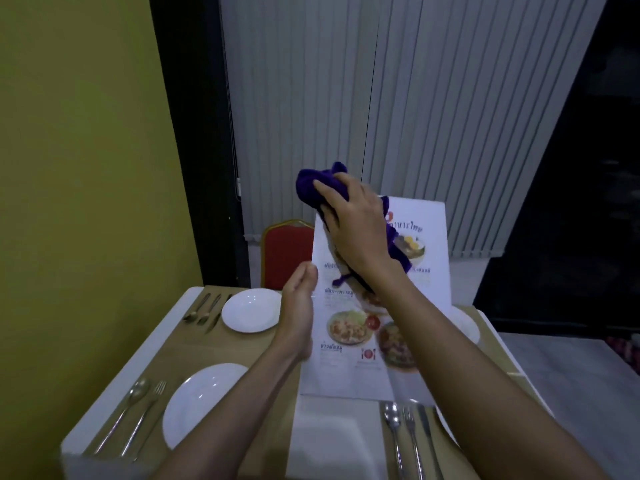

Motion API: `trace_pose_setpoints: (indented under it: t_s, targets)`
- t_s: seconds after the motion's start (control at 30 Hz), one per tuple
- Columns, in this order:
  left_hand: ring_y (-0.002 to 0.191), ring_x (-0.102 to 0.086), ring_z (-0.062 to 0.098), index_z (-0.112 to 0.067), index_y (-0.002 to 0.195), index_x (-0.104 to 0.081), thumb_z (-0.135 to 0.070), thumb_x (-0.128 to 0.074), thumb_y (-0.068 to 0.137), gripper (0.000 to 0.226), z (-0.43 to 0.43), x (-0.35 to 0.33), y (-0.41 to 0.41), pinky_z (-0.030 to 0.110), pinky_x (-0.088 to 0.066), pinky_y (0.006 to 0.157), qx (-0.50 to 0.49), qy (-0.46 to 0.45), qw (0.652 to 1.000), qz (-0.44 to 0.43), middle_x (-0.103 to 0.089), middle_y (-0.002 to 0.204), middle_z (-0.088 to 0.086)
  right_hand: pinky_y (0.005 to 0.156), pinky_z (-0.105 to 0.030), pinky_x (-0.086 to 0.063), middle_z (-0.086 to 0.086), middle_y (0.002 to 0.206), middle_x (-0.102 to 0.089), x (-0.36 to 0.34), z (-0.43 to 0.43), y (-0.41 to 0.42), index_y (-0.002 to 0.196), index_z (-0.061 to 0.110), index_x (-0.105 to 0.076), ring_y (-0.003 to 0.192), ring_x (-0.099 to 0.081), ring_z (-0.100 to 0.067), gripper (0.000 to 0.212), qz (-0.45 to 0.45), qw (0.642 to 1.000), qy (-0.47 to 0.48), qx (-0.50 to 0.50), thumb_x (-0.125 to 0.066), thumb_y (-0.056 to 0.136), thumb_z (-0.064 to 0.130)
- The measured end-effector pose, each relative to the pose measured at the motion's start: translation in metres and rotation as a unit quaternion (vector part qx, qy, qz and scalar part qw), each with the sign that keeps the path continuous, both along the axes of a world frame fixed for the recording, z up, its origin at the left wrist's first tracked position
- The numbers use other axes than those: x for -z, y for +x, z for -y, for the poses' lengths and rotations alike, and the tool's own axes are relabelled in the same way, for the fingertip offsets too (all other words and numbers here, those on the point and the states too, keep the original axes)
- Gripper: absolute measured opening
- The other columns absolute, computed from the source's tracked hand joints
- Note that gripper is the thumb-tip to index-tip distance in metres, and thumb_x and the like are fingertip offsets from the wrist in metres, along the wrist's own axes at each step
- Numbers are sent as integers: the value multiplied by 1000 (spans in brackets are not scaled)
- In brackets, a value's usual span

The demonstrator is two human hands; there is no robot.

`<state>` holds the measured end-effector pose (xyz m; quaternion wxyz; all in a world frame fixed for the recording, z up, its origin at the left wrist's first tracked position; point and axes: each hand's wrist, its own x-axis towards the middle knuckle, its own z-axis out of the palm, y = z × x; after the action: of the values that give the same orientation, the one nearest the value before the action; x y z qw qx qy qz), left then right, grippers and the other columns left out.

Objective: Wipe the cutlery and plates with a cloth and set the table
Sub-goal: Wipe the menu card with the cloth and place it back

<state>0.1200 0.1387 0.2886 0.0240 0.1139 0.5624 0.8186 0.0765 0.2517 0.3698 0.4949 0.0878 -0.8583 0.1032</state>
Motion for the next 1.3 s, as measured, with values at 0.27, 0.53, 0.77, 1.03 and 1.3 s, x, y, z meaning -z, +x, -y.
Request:
trace_pose_setpoints:
  t_s: [0.27,0.53,0.77,1.03,1.3]
  targets:
    - [104,-64,37,-17,97,-64,-29,-44,102,24,26,16,-29,58,-49,96,-33,94,990,103,-68,116,20,92,-49,-47,-15,133,-58,127,-11,73,134,18,-61,115,-55,-36,43,33,999,-10,2,-63,91,16]
    - [99,-65,28,-12,96,-60,-26,-44,103,23,-2,22,-18,55,-45,99,-1,39,993,109,-70,102,9,93,-51,-45,-17,136,-55,74,-51,14,139,22,-57,112,-54,-41,41,52,998,-1,32,-49,99,28]
    - [110,-64,42,-8,121,-59,-31,-42,102,34,27,21,-61,66,-45,96,-18,75,986,146,-67,120,22,95,-44,-46,-6,137,-59,175,-54,104,134,29,-62,119,-56,-28,35,69,958,195,-196,-60,100,31]
    - [110,-65,39,-11,126,-59,-34,-42,103,37,7,19,-57,64,-47,95,15,39,987,157,-67,121,19,100,-40,-45,1,135,-57,180,-21,90,126,29,-67,119,-60,-24,32,-5,907,334,-257,-64,97,17]
    - [102,-69,36,-16,123,-63,-39,-42,102,37,19,17,-71,60,-53,88,4,45,980,195,-72,112,15,99,-41,-48,5,125,-67,183,-52,97,102,32,-78,109,-66,-22,16,-69,932,296,-198,-74,89,24]
